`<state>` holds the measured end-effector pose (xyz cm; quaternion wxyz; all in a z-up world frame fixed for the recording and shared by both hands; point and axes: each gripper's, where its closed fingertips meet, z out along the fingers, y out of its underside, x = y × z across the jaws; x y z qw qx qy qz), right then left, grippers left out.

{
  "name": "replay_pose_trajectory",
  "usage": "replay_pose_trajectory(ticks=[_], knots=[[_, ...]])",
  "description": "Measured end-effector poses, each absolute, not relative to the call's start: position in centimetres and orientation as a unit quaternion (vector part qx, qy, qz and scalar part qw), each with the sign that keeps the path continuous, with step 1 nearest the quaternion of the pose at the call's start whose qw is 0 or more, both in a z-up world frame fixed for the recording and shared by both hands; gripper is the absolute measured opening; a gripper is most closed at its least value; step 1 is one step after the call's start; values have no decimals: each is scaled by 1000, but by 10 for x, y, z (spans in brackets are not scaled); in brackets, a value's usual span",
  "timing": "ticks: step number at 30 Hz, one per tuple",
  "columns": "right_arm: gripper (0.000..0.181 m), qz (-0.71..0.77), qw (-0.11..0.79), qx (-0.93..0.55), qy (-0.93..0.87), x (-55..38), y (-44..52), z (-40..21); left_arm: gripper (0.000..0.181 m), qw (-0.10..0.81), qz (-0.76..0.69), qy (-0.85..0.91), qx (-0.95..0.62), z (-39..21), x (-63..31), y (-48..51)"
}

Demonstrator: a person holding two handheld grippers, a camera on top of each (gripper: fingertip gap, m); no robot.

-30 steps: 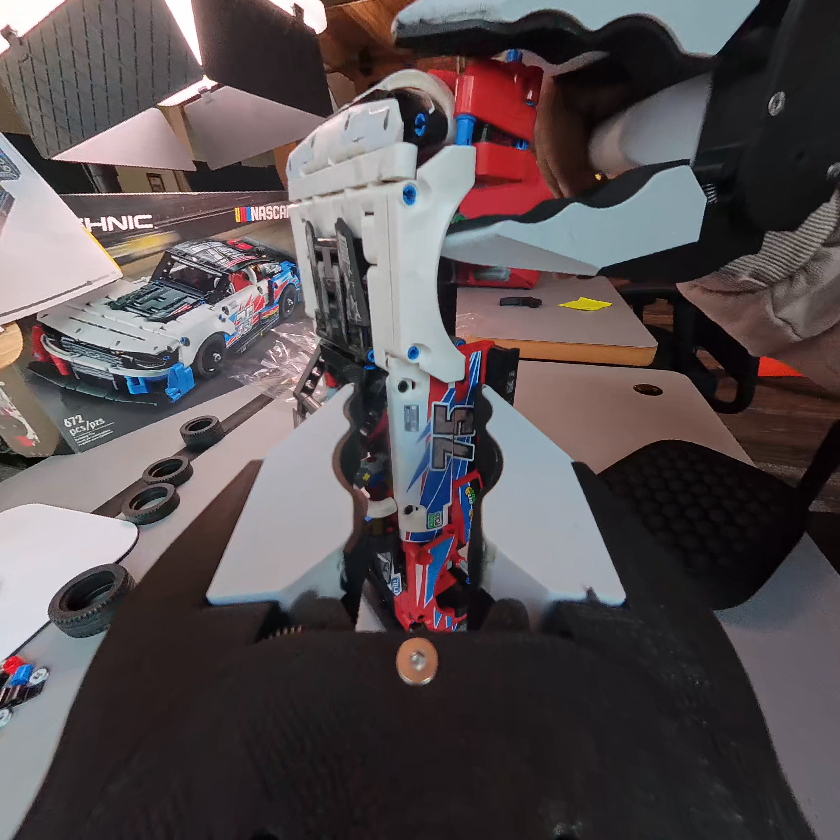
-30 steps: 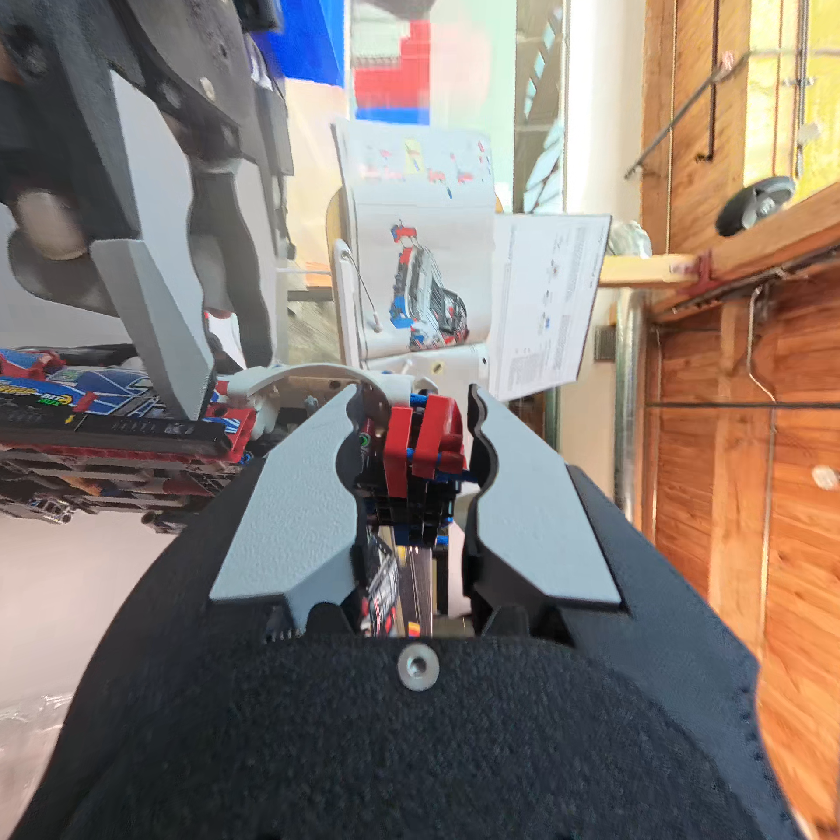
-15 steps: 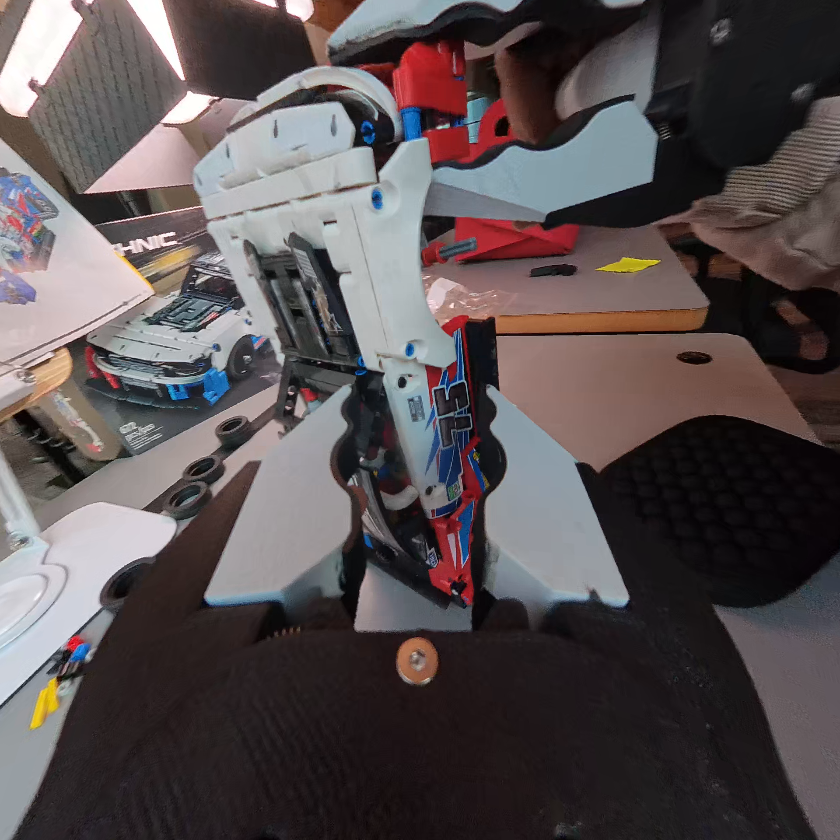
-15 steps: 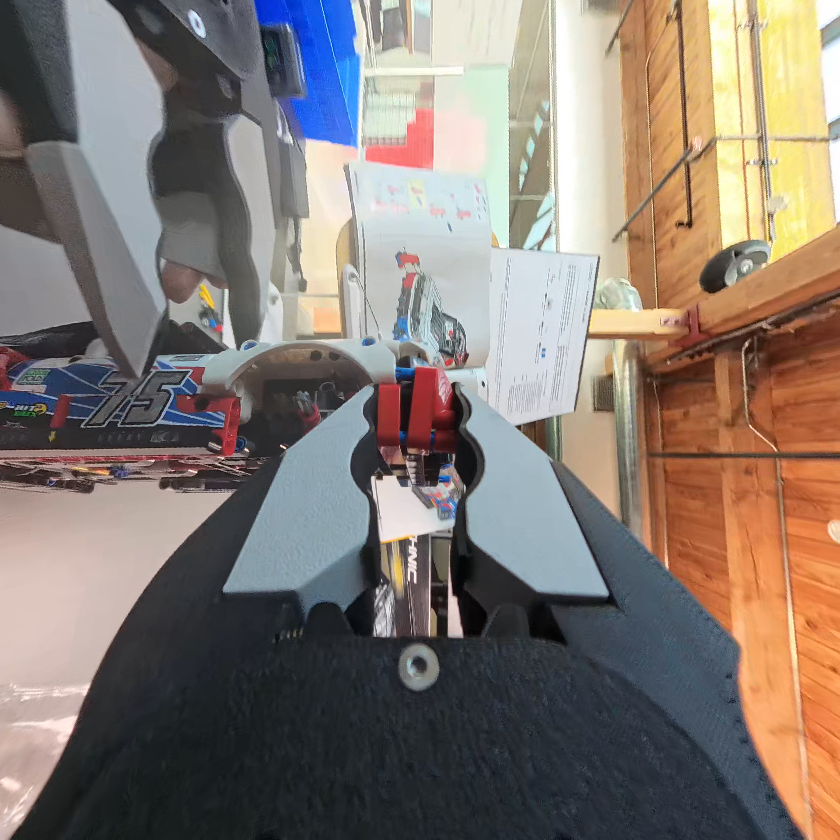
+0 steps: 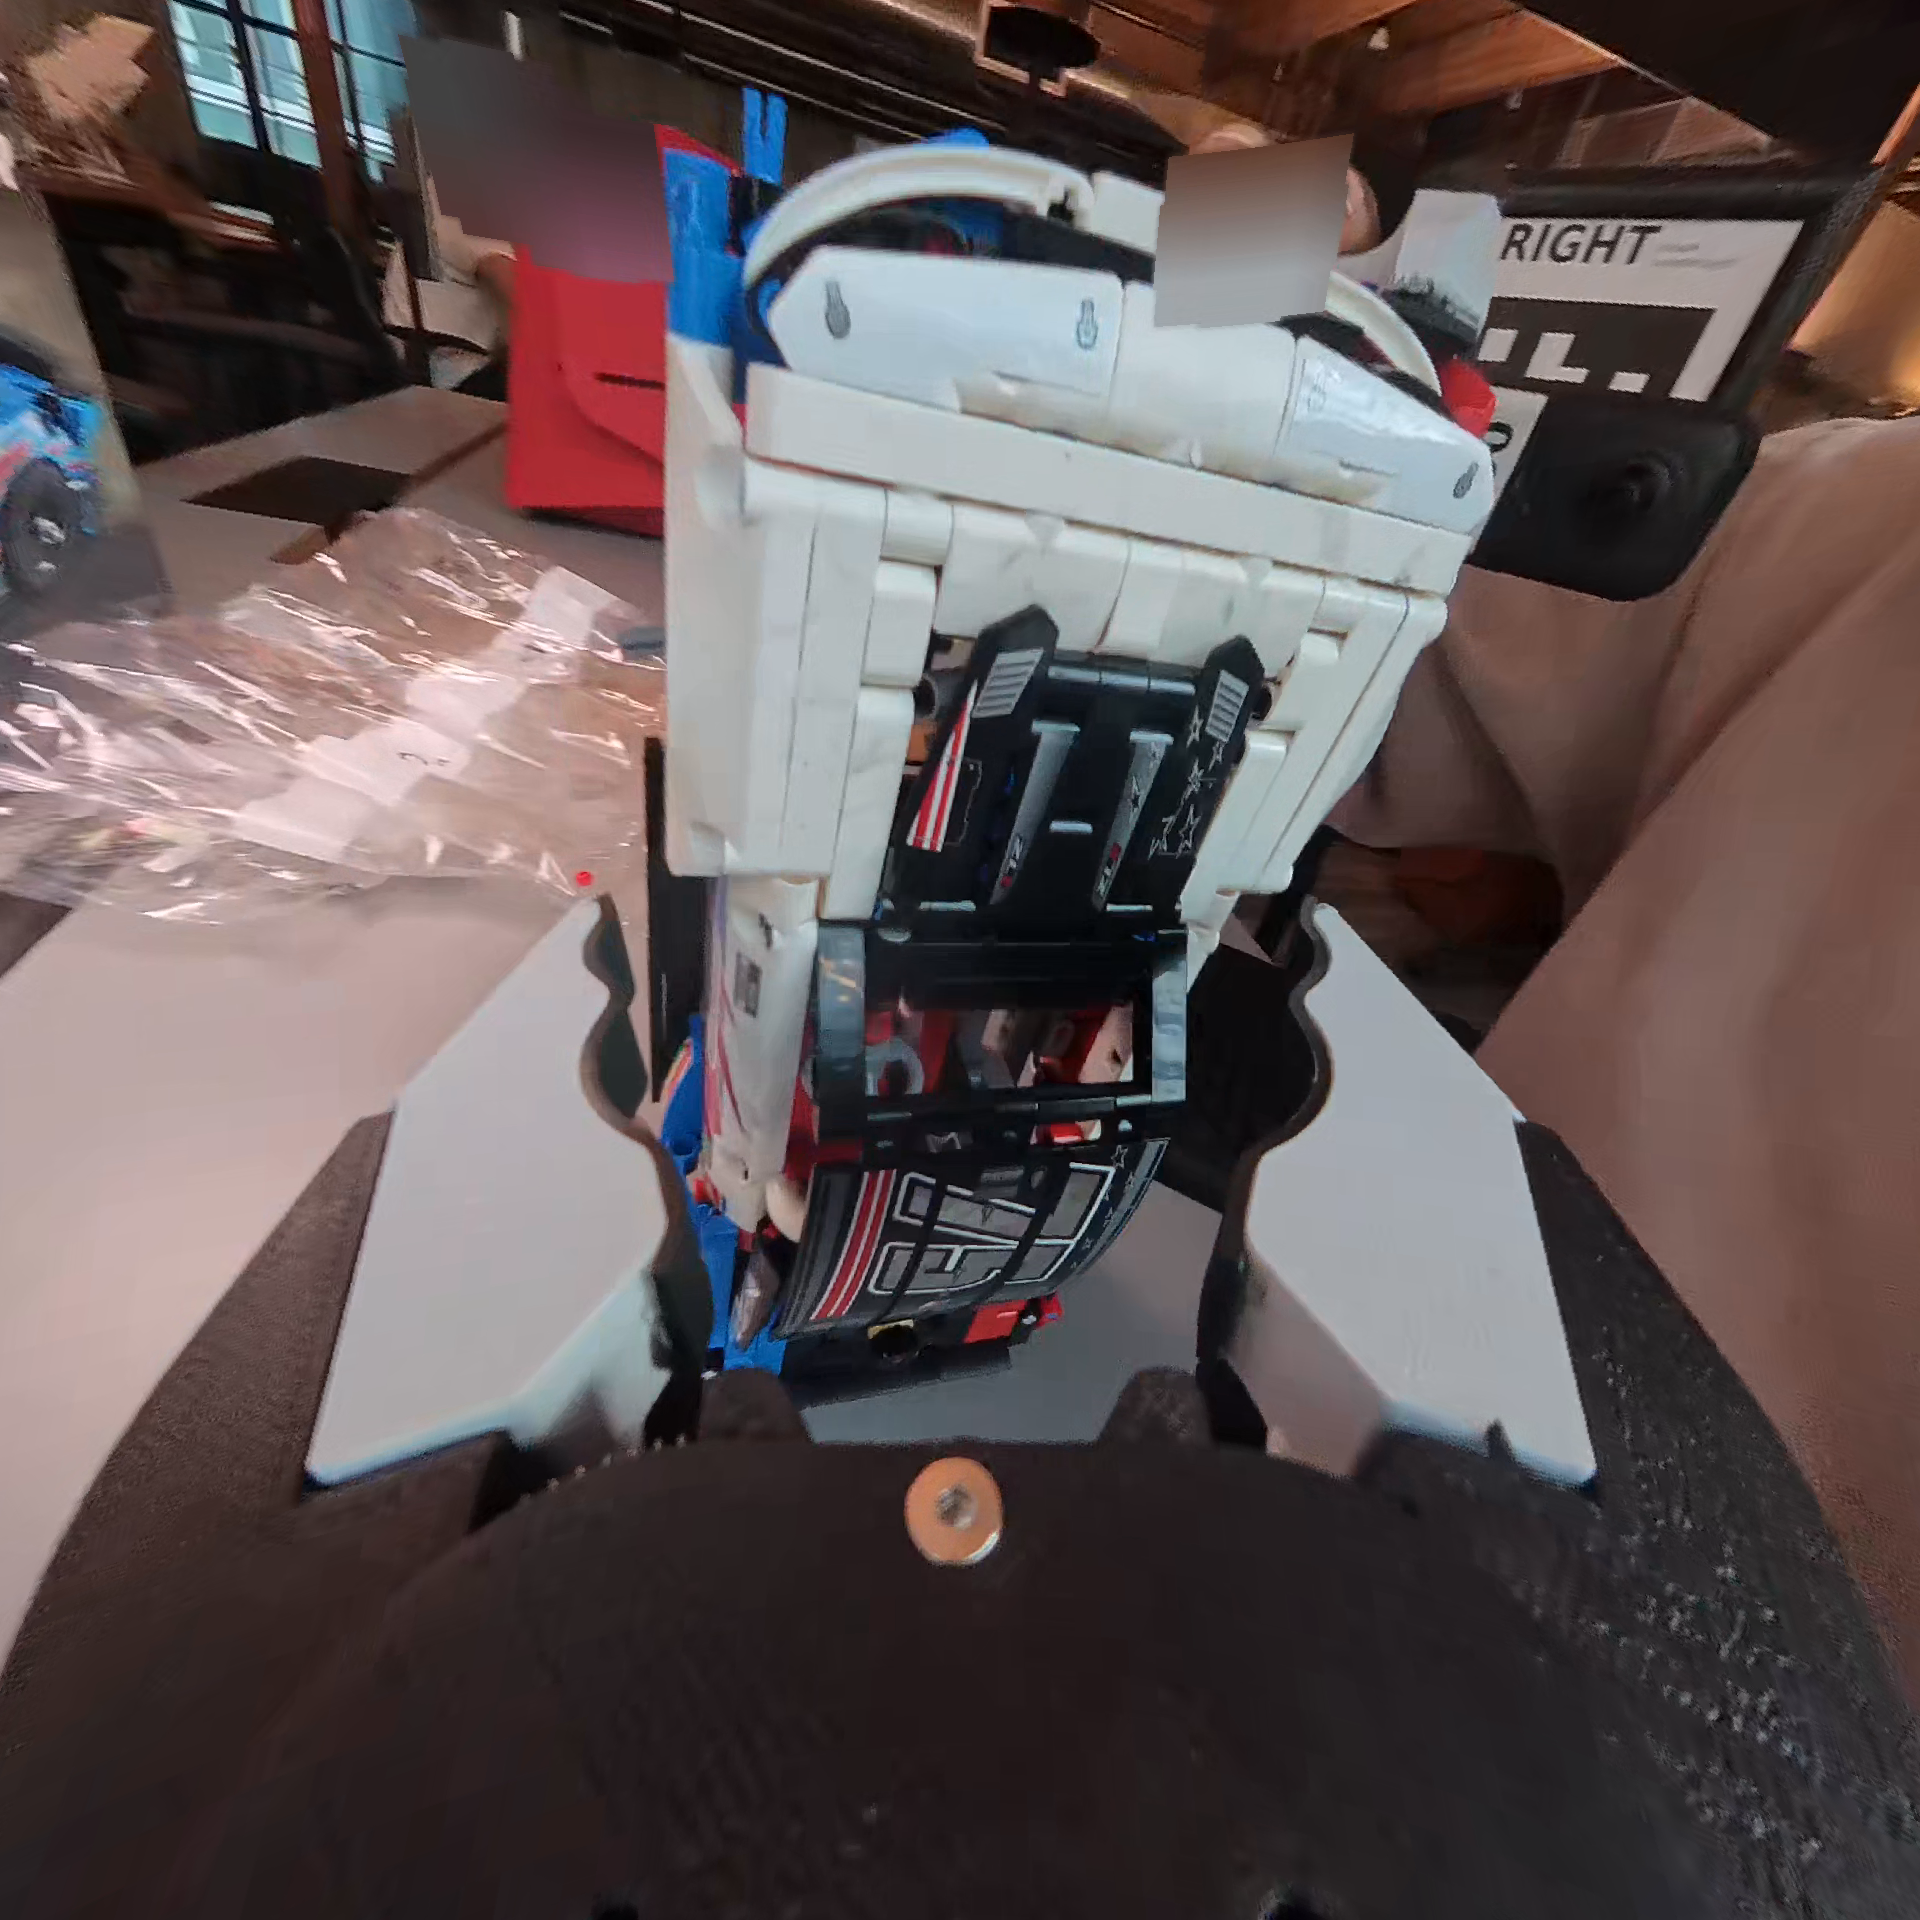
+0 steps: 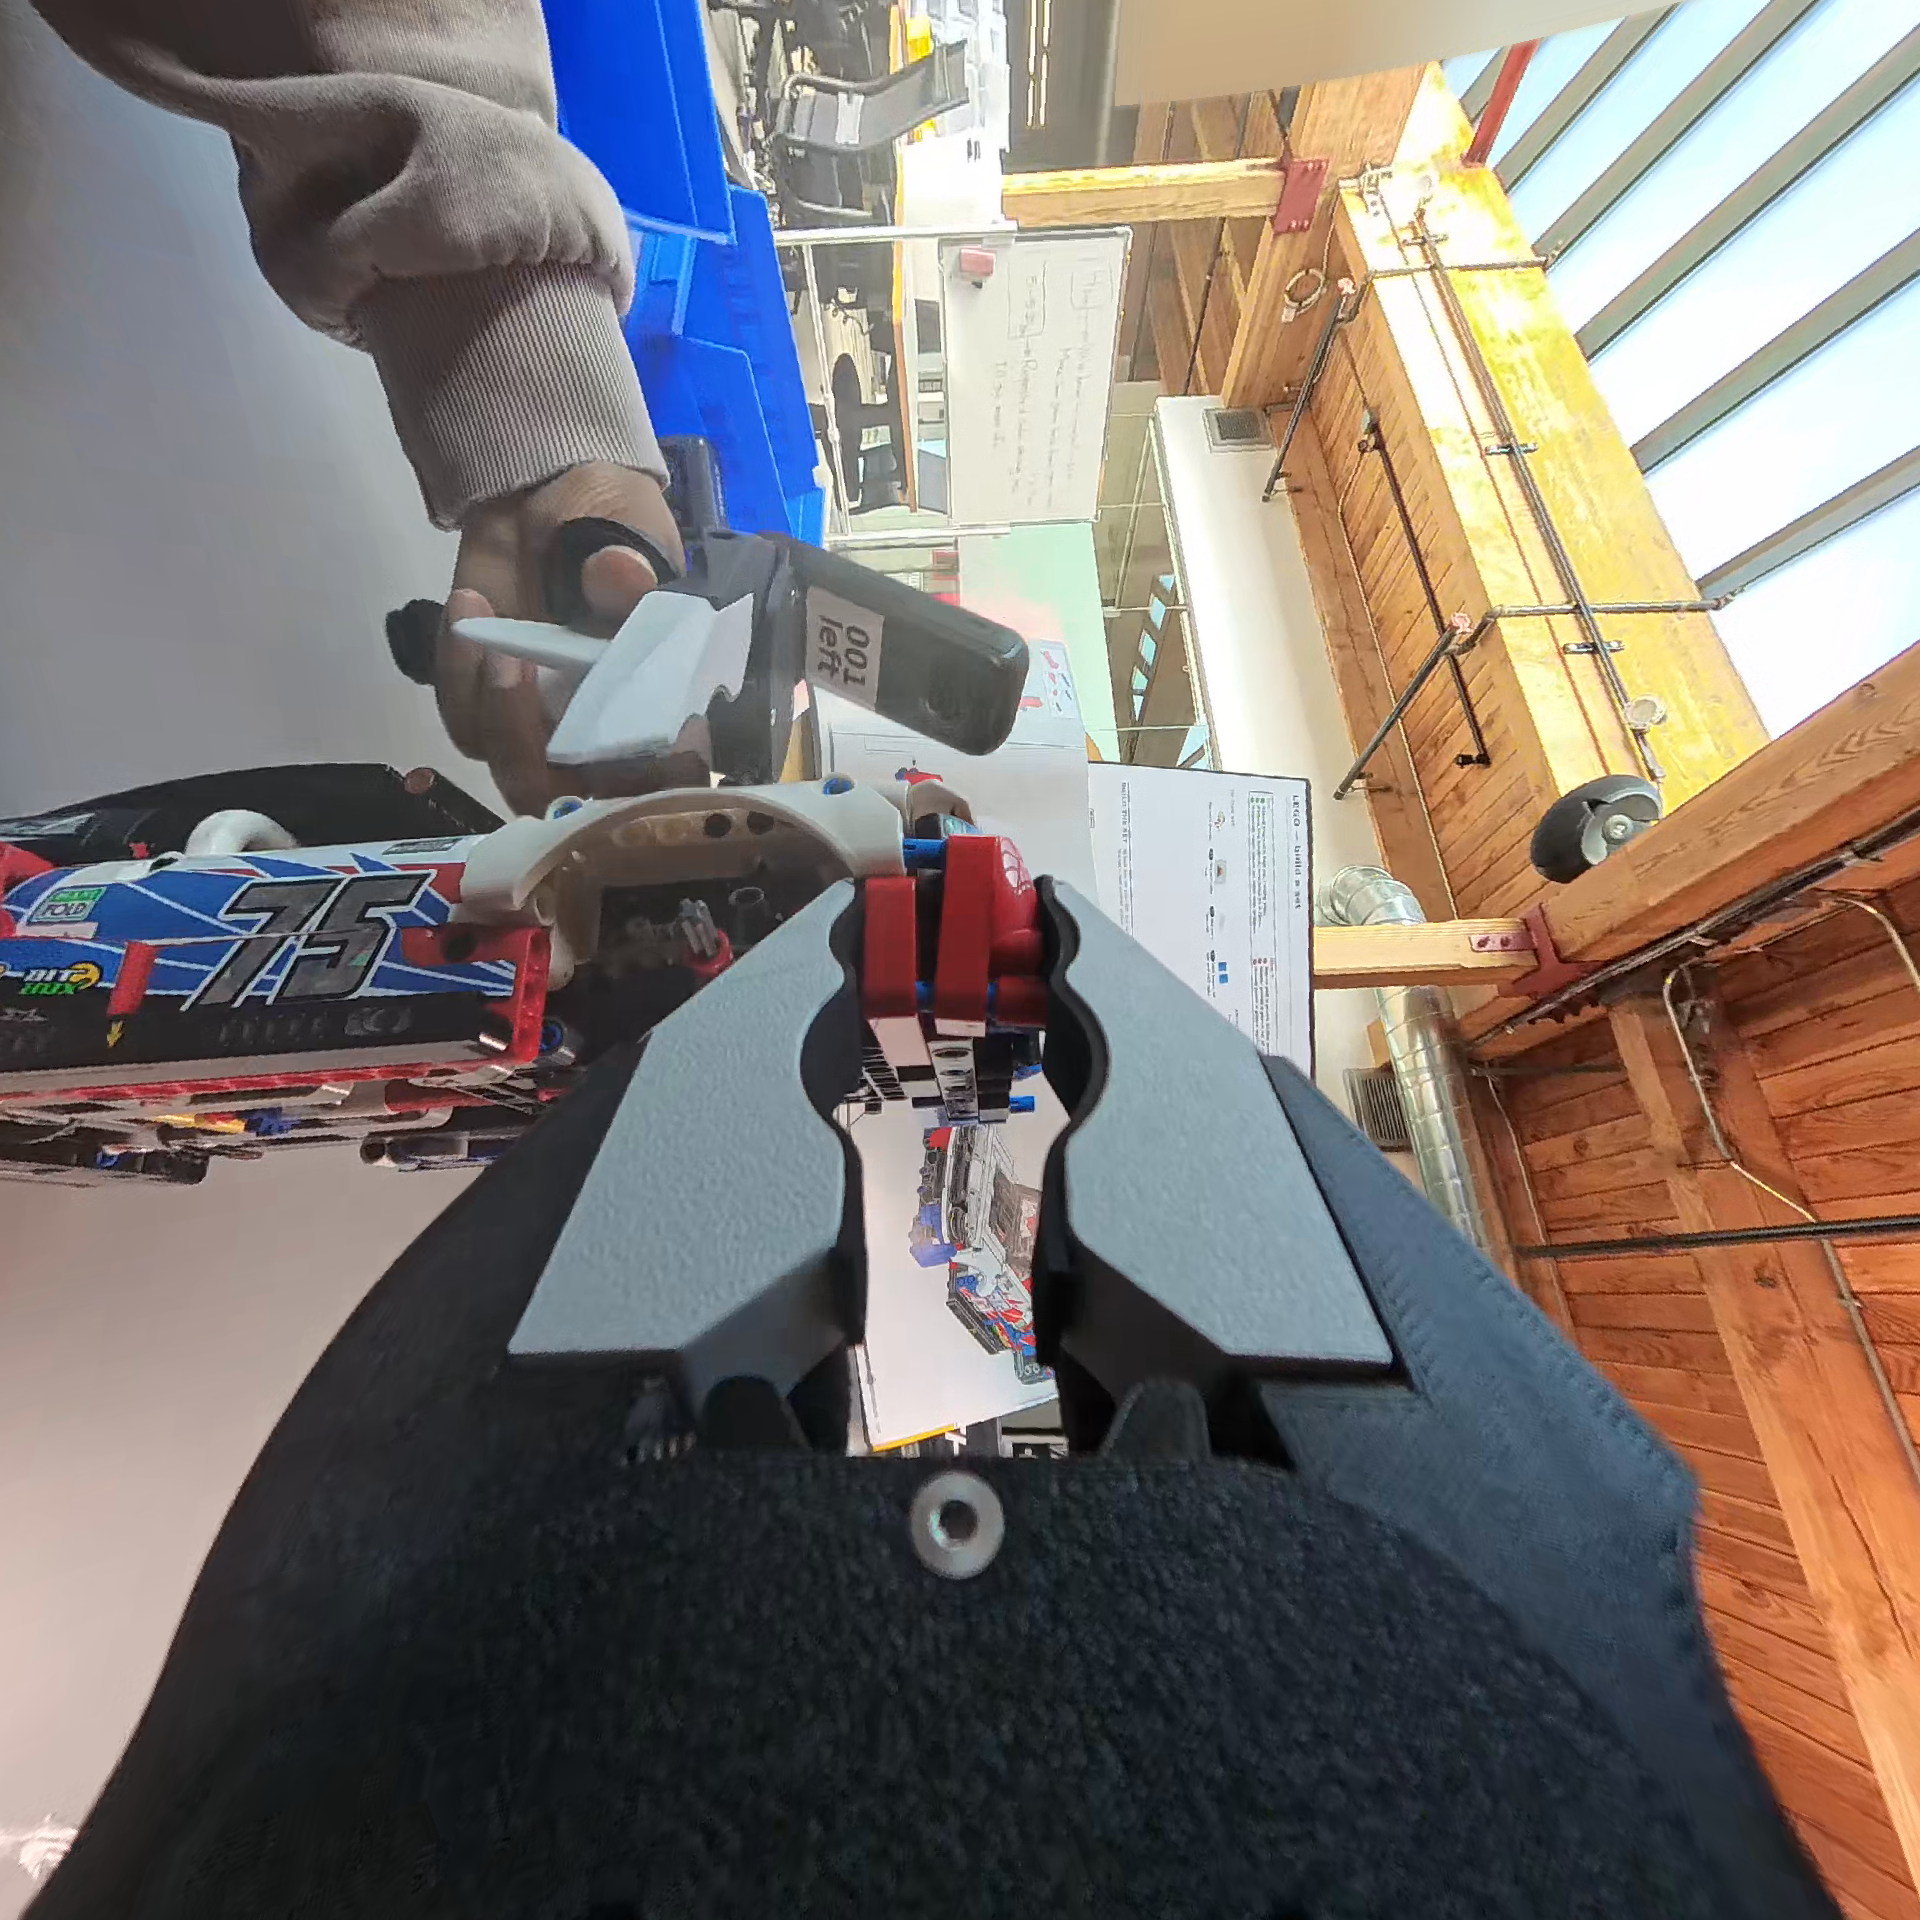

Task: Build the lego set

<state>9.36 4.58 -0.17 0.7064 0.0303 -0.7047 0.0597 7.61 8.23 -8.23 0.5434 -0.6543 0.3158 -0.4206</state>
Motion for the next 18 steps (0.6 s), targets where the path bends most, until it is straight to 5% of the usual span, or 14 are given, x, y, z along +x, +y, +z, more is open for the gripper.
replay_pose_trajectory(ticks=[3,18], knots=[[29,78,720,21,-689,97,51,-1,106,532,-388,334,-674,-98,90,87],[33,-43,749,-101,-654,128,56,-4,106,598,-228,186,-745,-101,90,83]])
